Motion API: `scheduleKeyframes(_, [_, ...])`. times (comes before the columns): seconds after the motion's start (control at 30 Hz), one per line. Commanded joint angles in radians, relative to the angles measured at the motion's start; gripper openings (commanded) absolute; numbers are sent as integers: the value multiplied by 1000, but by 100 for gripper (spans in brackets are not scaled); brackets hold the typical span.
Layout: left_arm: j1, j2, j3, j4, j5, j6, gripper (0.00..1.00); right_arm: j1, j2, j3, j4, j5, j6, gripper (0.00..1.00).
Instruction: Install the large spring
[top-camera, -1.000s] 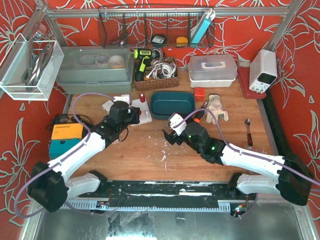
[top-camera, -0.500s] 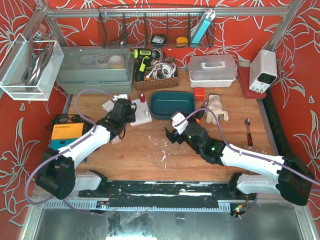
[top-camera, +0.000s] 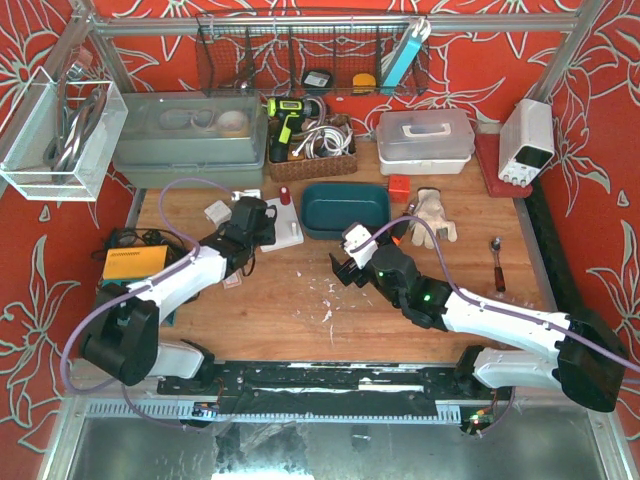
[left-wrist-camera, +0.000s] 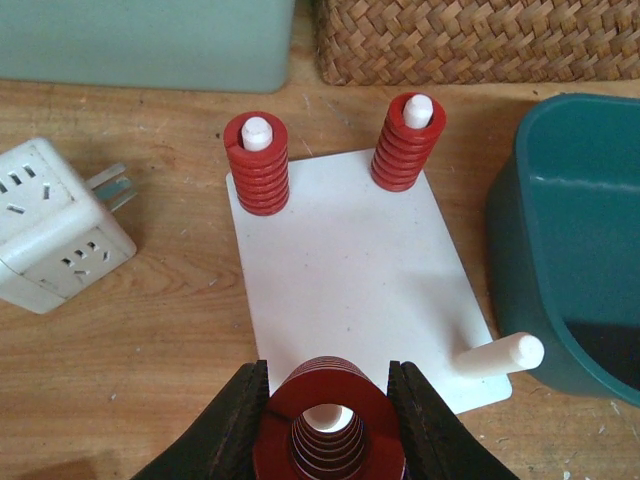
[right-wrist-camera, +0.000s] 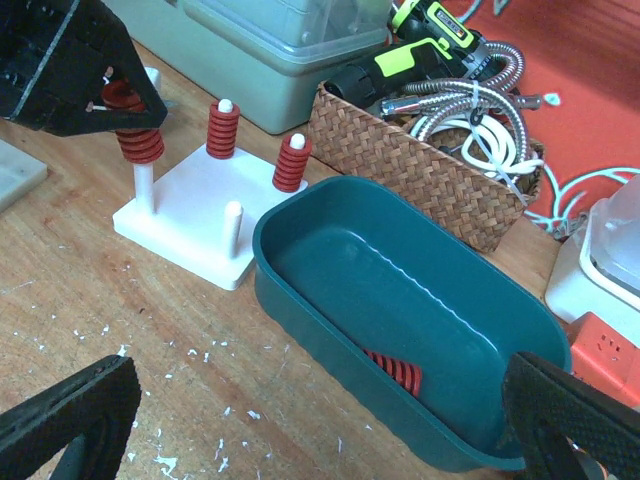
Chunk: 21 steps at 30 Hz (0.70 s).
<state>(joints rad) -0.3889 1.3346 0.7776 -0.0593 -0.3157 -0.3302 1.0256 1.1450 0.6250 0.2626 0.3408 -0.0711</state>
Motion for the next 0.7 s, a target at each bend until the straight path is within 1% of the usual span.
scheduleKeyframes(0.0, [7, 23, 5, 40, 3, 7, 0, -4, -11, -4, 14, 25, -2, 99])
scheduleKeyframes(0.2, [11, 68, -6, 50, -15, 15, 0, -4, -8, -4, 16, 29, -7, 99])
scheduleKeyframes(0.4, [17, 137, 15, 52, -17, 18, 9, -5, -1, 0, 15, 25, -9, 99])
scheduleKeyframes(0.53, [18, 161, 15, 46, -27, 11, 19, -4, 13, 2, 25, 19, -6, 99])
scheduleKeyframes(0.6, [18, 161, 12, 42, -29, 9, 28, -4, 24, 8, 22, 18, -2, 99])
scheduleKeyframes(0.67, [18, 159, 12, 33, -31, 1, 40, -5, 33, 10, 19, 19, -2, 99])
